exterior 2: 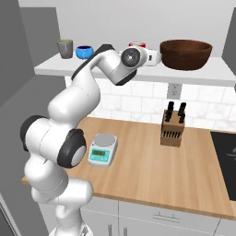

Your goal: Gather all objects into one cabinet and sort the glasses and bowls to opposite sides.

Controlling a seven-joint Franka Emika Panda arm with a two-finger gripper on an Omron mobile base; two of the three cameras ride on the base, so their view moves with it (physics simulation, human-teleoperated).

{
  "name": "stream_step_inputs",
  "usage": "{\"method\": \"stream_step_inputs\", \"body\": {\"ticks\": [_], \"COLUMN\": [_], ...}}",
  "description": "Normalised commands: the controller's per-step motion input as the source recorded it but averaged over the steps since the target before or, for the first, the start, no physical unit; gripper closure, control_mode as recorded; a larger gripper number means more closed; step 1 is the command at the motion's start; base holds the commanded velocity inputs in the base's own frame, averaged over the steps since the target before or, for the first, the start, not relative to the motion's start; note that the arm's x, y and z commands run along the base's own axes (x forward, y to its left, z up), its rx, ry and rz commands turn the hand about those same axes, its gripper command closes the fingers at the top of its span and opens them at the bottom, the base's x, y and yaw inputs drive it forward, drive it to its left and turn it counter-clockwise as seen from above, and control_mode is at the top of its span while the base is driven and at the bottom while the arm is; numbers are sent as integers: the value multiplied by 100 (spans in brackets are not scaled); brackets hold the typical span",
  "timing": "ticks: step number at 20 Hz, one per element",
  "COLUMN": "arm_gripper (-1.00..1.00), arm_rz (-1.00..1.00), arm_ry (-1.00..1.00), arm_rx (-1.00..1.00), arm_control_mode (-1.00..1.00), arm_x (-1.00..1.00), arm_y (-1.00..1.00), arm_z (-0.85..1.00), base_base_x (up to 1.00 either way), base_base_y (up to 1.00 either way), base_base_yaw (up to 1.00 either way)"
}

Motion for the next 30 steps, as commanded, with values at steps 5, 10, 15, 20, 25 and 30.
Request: {"method": "stream_step_inputs", "body": {"ticks": [5, 10, 15, 20, 25, 30], "arm_gripper": [-100, -100, -100, -100, -100, 100], "arm_rz": [0, 1, 3, 4, 5, 8], "arm_ry": [0, 0, 0, 0, 0, 0], "arm_rx": [0, 0, 0, 0, 0, 0], "arm_control_mode": [-100, -100, -100, -100, -100, -100], "arm_x": [7, 3, 2, 7, 18, 6], "arm_y": [0, 0, 0, 0, 0, 0], "arm_z": [0, 0, 0, 0, 0, 0], "base_base_x": [0, 0, 0, 0, 0, 0], "base_base_y": [0, 0, 0, 0, 0, 0], "base_base_yaw": [0, 0, 0, 0, 0, 0]}}
